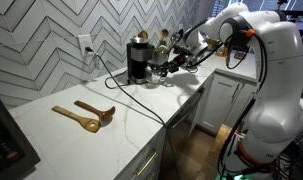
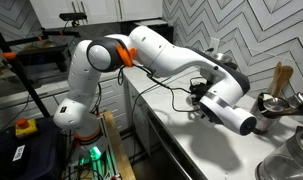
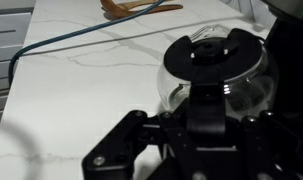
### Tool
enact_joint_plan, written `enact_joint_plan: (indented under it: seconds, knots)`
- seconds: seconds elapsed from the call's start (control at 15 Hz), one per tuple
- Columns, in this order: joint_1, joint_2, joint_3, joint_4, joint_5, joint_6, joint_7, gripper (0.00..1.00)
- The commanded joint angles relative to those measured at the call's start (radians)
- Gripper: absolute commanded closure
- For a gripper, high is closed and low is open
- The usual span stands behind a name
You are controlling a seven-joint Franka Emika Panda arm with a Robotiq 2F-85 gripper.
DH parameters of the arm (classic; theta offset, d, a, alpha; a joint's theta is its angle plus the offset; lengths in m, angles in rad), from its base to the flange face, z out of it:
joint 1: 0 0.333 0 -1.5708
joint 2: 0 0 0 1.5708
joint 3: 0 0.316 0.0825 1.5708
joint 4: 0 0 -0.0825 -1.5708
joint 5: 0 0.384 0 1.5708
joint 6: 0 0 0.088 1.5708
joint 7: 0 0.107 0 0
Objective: Remove the kettle from the coffee machine and put it on the counter
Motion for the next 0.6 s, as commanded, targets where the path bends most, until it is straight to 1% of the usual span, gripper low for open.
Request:
enact_joint_plan:
  seconds: [0.0, 0.53]
  knots:
    - [-0.012, 0.010, 0.000, 0.014, -0.016, -0.036, -0.012, 1.00]
    - [-0.017, 0.000, -0.010, -0.015, -0.047, -0.105, -0.010, 1.00]
